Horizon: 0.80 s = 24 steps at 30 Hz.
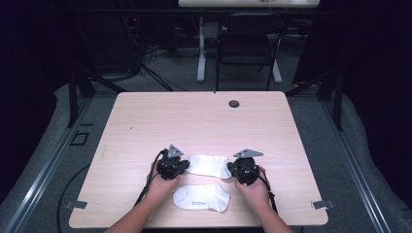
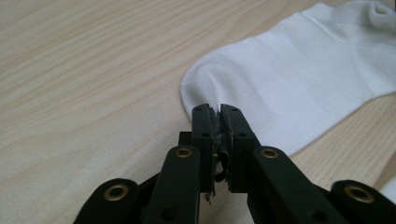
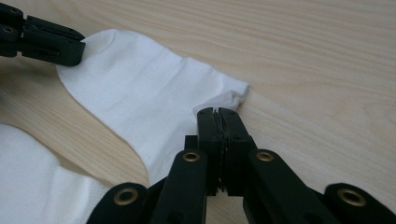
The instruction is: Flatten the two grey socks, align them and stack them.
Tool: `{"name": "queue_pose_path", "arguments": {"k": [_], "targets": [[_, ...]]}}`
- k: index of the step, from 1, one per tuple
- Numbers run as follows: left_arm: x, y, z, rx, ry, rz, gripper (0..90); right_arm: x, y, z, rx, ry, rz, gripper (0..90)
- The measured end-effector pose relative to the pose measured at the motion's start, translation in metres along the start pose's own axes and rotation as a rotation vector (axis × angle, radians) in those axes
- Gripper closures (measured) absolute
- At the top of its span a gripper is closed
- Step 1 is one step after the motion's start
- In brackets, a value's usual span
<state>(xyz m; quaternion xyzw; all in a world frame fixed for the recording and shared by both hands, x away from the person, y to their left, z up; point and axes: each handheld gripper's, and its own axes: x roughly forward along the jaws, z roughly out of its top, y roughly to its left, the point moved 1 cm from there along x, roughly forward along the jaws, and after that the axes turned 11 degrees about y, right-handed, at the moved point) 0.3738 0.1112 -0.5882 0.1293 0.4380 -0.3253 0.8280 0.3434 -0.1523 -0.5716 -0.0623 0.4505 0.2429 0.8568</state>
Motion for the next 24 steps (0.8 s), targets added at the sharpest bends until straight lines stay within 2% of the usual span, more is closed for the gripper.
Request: {"name": "queue_pose_path", "arguments": {"k": [4,7,10,13,15,17,20,23,24], "targets": [[-0.001,0.001,0.000,0.000,0.006,-0.005,87.1,0.001,-0.003,-0.004,0.006,0.008,-0.008,88.9],[-0.003,0.002,-0.001,-0.018,0.013,-0.012,87.5,0.000,-0.006,-0.006,0.023,0.001,0.003,89.1],[-0.006,0.004,-0.004,-0.009,0.016,-0.003,87.6,-0.001,-0.009,-0.007,0.025,0.004,-0.013,90.0],[-0.009,0.008,-0.008,-0.038,0.015,-0.012,87.6,0.000,-0.013,-0.010,0.042,0.017,-0.008,90.0],[-0.011,0.009,-0.010,-0.036,0.018,-0.013,87.6,-0.001,-0.015,-0.010,0.055,0.012,-0.007,90.0],[-0.013,0.010,-0.013,-0.038,0.017,-0.011,87.6,-0.003,-0.016,-0.009,0.069,-0.004,0.004,88.5],[-0.016,0.012,-0.017,-0.046,0.013,-0.015,87.5,-0.005,-0.015,-0.008,0.086,-0.021,0.052,81.0],[-0.020,0.013,-0.021,-0.045,0.013,-0.015,87.5,-0.004,-0.008,-0.006,0.069,-0.046,0.085,71.5],[-0.020,0.013,-0.021,-0.049,0.011,-0.017,87.5,-0.002,-0.006,-0.006,0.063,-0.047,0.108,69.7]]}}
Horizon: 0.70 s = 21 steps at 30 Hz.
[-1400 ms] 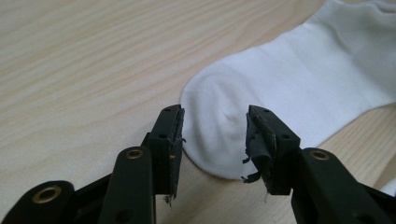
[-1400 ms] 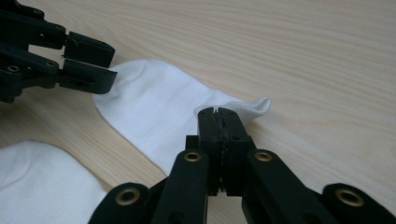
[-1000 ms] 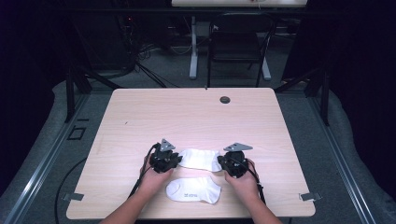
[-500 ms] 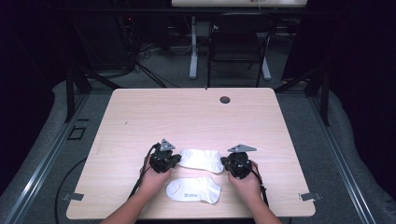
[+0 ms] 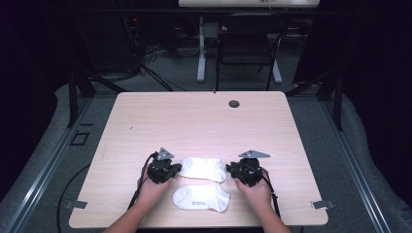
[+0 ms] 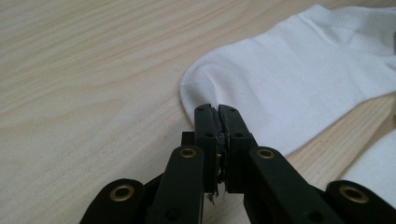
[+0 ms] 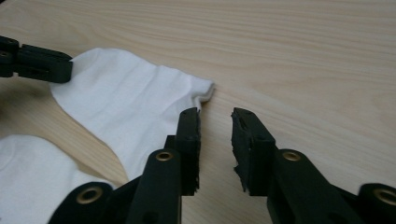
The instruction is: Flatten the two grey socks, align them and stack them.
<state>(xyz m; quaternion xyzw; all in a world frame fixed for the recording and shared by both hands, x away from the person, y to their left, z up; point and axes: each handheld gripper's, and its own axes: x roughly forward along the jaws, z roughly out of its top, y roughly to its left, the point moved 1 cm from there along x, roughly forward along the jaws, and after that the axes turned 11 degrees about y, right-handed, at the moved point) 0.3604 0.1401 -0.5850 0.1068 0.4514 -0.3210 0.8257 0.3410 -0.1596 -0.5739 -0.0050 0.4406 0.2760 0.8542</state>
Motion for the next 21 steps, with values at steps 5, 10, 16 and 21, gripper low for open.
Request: {"name": "queue_pose_path", "arguments": {"k": [5,10,16,21], "targets": [[-0.001,0.001,-0.003,-0.010,-0.003,-0.002,87.4,0.009,0.012,0.001,-0.043,0.034,0.013,66.9],[-0.001,0.001,-0.006,-0.017,-0.003,-0.015,87.5,0.017,0.012,0.002,-0.041,0.073,-0.046,81.0],[-0.002,-0.001,-0.009,-0.015,-0.013,-0.027,87.5,0.020,0.005,0.003,-0.018,0.090,-0.052,86.6],[-0.003,-0.003,-0.010,-0.012,-0.004,-0.034,87.5,0.020,0.002,0.003,-0.007,0.082,-0.062,86.7]]}}
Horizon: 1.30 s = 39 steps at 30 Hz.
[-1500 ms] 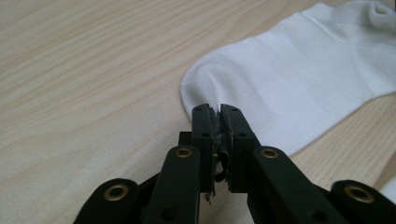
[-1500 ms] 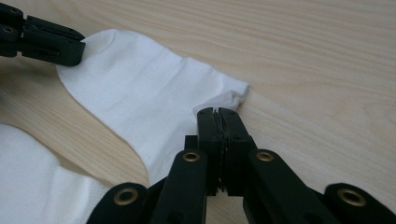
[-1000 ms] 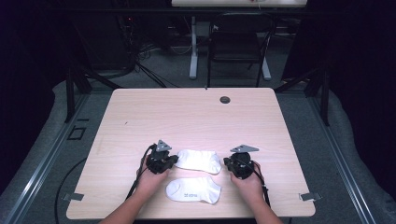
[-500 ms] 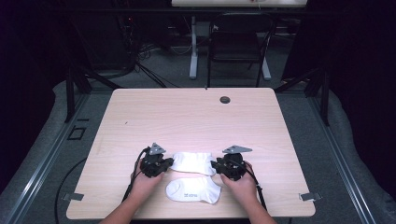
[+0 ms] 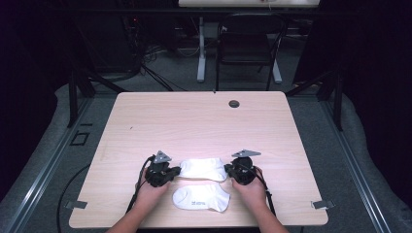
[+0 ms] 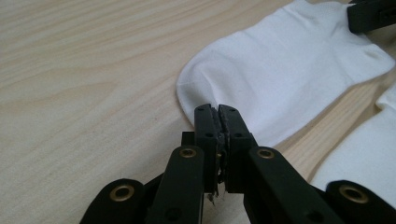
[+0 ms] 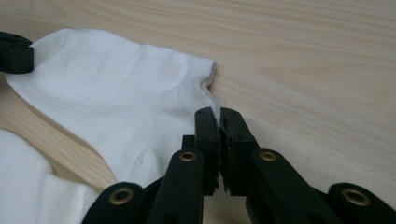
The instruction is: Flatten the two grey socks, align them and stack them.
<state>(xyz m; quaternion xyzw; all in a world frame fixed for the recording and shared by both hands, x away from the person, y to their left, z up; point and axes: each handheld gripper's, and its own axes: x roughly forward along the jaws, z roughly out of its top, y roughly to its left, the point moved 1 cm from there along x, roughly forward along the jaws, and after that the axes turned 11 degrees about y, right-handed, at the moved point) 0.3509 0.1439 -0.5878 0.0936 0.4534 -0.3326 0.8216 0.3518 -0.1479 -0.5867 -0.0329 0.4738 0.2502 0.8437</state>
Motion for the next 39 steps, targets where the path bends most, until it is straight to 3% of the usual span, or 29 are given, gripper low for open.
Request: {"name": "queue_pose_path", "arguments": {"k": [13,21,27,35,39], "targets": [[-0.004,-0.002,-0.006,-0.031,-0.017,-0.037,87.1,-0.001,-0.004,0.000,0.006,0.001,0.007,86.6],[-0.006,-0.003,-0.005,-0.027,-0.023,-0.052,85.3,0.000,-0.001,0.000,-0.003,0.002,0.018,86.5],[-0.008,-0.004,-0.004,-0.034,-0.040,-0.056,79.3,0.000,-0.001,0.000,-0.005,0.000,0.024,85.8],[-0.008,-0.002,0.002,-0.049,-0.064,-0.044,66.5,-0.002,0.001,0.000,-0.011,-0.002,0.045,75.1],[-0.003,-0.002,0.004,-0.047,-0.046,-0.032,65.9,-0.002,0.001,-0.001,-0.017,0.009,0.041,74.0]]}}
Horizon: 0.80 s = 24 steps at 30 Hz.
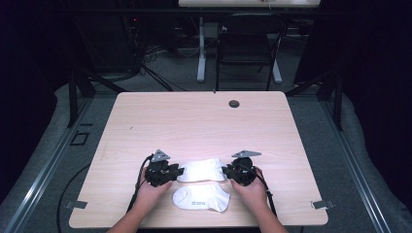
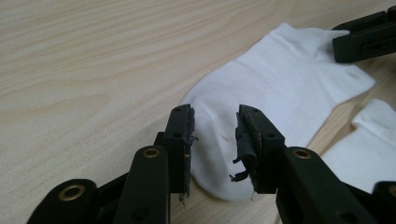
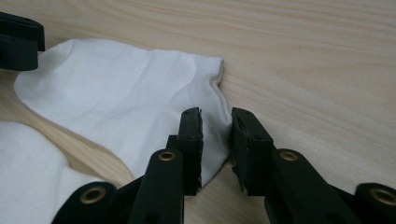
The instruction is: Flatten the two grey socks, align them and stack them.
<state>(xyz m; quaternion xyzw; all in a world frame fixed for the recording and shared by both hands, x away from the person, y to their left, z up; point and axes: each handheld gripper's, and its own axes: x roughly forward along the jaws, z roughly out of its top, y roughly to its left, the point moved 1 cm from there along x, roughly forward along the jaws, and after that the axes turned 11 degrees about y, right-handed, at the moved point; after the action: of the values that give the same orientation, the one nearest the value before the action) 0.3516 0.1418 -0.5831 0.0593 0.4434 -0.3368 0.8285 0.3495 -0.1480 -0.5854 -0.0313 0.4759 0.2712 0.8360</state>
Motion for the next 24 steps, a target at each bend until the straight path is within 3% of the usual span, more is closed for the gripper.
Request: {"name": "queue_pose_path", "arguments": {"k": [3,9,14,24], "targets": [[0.0035,0.0005,0.0012,0.009,0.017,0.016,66.2,0.0008,-0.0002,-0.0003,0.004,0.001,0.003,74.8],[0.0069,0.0010,0.0019,0.023,0.035,0.032,75.4,0.0013,-0.0003,-0.0001,0.005,0.007,0.007,82.5],[0.0065,0.0031,0.0025,0.009,0.042,0.027,83.3,0.0002,0.0003,0.0001,0.003,0.006,0.016,86.0],[-0.0008,0.0016,0.0075,-0.003,0.013,0.017,86.8,-0.0071,0.0041,0.0043,-0.006,-0.035,0.026,86.4]]}}
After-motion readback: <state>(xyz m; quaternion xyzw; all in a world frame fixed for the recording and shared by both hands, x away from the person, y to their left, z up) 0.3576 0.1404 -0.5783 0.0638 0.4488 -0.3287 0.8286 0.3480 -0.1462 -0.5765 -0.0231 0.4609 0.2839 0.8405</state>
